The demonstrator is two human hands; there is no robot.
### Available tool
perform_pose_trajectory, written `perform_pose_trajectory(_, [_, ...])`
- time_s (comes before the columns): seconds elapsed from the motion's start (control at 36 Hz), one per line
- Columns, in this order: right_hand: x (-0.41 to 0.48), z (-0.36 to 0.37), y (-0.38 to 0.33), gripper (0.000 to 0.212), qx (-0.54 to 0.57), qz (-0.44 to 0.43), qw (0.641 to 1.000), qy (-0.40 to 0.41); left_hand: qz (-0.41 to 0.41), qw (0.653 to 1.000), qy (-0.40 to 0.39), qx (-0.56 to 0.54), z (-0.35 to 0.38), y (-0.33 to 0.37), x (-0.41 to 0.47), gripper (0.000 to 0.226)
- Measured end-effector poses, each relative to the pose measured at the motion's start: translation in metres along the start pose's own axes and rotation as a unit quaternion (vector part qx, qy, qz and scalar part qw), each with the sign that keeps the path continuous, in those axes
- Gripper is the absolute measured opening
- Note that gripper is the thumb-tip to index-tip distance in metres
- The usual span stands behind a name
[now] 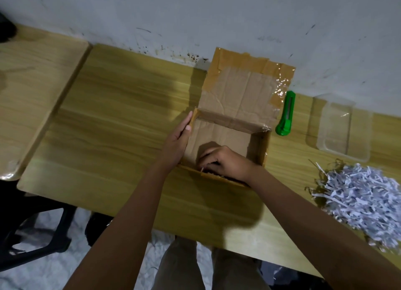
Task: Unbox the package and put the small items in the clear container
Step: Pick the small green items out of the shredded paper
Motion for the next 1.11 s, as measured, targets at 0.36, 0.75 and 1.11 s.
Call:
perform_pose_trajectory(0.36, [-0.019,-0.024,-0.009,0.018,0.014,0.097,0.951,0.294,0.039,0.992,0.112,0.048,-0.010,-0.007,-0.019,0.041])
perform_pose_trajectory(0.75, [-0.139,-0.070,-0.009,0.013,0.022,0.135,0.880,0.455,0.154,0.955,0.175,0.182,0.044,0.086,-0.028,0.037])
perform_pose_trajectory(1.11, [-0.352,-0.078,0.081,0.033,-0.110,0.308,0.802,0.500,0.241,0.920,-0.245,0.190,0.333,0.085,-0.054,0.044])
Point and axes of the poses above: each hand's wrist, its own x-axis towards the middle knuckle, its own z-axis out of the palm, y = z × x, the point moved 4 cm from there along x, towards the middle knuckle
